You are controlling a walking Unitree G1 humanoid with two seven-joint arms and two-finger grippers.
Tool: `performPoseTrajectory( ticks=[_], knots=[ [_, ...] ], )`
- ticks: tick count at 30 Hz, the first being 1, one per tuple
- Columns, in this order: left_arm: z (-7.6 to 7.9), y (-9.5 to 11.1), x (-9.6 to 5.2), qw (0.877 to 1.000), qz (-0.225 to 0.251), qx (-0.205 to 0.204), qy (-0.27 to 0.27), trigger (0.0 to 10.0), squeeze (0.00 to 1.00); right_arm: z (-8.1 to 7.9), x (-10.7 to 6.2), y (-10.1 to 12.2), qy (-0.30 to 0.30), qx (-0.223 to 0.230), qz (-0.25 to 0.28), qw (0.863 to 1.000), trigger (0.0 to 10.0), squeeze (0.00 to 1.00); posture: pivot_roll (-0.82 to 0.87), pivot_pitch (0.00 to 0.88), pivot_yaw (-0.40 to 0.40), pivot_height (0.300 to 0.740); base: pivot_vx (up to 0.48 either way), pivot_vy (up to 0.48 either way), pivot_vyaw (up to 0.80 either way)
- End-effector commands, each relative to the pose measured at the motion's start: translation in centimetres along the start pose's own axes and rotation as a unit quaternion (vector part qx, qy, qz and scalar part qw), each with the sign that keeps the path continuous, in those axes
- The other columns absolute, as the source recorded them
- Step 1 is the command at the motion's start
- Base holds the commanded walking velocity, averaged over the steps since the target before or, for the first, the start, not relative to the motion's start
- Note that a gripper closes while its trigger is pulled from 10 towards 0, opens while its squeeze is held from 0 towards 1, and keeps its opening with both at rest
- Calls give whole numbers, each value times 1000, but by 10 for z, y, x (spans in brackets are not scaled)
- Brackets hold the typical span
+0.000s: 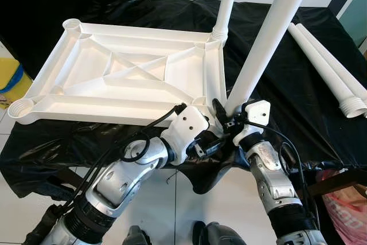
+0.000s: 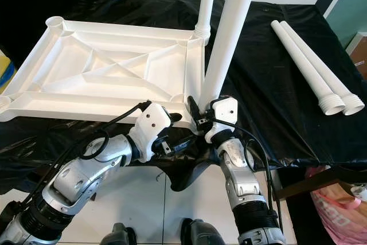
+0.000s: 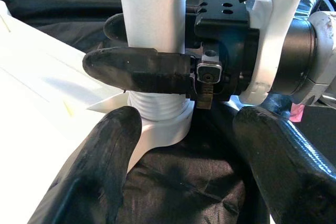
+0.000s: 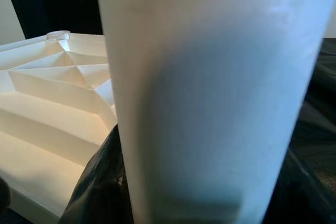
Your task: Building children table
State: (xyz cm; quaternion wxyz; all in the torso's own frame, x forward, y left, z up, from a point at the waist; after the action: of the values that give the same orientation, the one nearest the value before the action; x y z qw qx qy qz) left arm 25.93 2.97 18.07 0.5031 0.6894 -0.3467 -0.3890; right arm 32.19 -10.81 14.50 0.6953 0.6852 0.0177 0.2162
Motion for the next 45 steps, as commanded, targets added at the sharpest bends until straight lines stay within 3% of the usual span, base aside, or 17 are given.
performPoseTrajectory(
  ticks=[1, 4, 6, 8, 10, 11, 22, 23, 24, 25, 30, 35, 36, 38, 40, 45],
  knots=[
    [9, 1, 1, 999, -5, 8, -45, 10000, 0, 0, -16, -35, -26, 29, -83, 996, 10000, 0, 42, 206, -49, 740, 0, 0, 0],
    [9, 1, 1, 999, -5, 10, -44, 10000, 0, 3, -17, -32, -60, 23, -78, 995, 10000, 0, 41, 205, -48, 740, 0, 0, 0],
    [9, 2, 1, 999, -5, 12, -43, 10000, 0, 9, -19, -31, -118, 8, -73, 990, 10000, 0, 41, 205, -51, 740, 0, 0, 0],
    [9, 2, 1, 999, -5, 12, -43, 10000, 0, 9, -19, -31, -118, 8, -73, 990, 10000, 0, 41, 205, -51, 740, 0, 0, 0],
    [9, 2, 2, 999, -5, 13, -43, 10000, 0, 16, -23, -29, -206, 27, -67, 976, 10000, 0, 41, 203, -54, 740, 0, 0, 0],
    [8, 2, 2, 999, -5, 13, -42, 10000, 0, 13, -22, -28, -216, 37, -61, 974, 10000, 0, 39, 203, -54, 740, 0, 0, 0],
    [9, 1, 3, 999, -5, 14, -43, 10000, 0, 7, -16, -17, -200, 32, -32, 979, 10000, 0, 43, 191, -58, 740, 0, 0, 0],
    [9, 1, 3, 999, -6, 14, -42, 10000, 0, 7, -16, -14, -196, 23, -24, 980, 10000, 667, 43, 188, -59, 740, 0, 0, 0],
    [9, 1, 3, 999, -6, 14, -42, 10000, 0, 6, -15, -12, -193, 17, -19, 981, 10000, 667, 43, 188, -59, 740, 0, 0, 0],
    [10, 1, 3, 999, -6, 14, -43, 10000, 0, 6, -15, -9, -185, 13, -9, 983, 10000, 1000, 43, 188, -59, 740, 0, 0, 0],
    [10, 1, 3, 999, -7, 16, -44, 10000, 0, 9, -14, 1, -143, 6, 21, 989, 10000, 1000, 40, 176, -54, 740, 0, 0, 0],
    [9, 0, 3, 999, -9, 19, -47, 10000, 0, 23, -14, 6, -80, -3, 22, 997, 10000, 1000, 35, 168, -48, 740, 0, 0, 0],
    [10, 0, 4, 998, -9, 20, -51, 10000, 0, 27, -13, 7, -34, -16, 19, 999, 10000, 0, 27, 158, -41, 740, 0, 0, 0],
    [10, 0, 4, 998, -9, 20, -51, 10000, 0, 27, -13, 7, -34, -16, 19, 999, 10000, 0, 27, 158, -41, 740, 0, 0, 0],
    [10, -1, 4, 998, -10, 22, -57, 10000, 0, 32, -11, 9, 40, -35, 10, 999, 10000, 0, 25, 153, -37, 740, 0, 0, 0],
    [12, -1, 5, 998, -12, 24, -62, 10000, 0, 35, -3, 11, 99, -55, 3, 994, 10000, 0, 30, 151, -39, 740, 0, 0, 0]
  ],
)
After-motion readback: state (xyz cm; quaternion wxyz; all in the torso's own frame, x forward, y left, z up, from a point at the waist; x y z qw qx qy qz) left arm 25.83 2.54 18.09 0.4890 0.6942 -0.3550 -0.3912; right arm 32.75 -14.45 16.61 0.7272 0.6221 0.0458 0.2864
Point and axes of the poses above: a point about 5 cm out from each wrist's last joint towards the gripper, its own x axis pointing out of the wrist towards the gripper, its own y axis along the axis of the wrist's last joint, z = x × y, the point moved 2 cm from there along x, pointing out of the wrist towards the gripper, and after that the axes turned 4 degrees about -x, right-handed, at the moved point
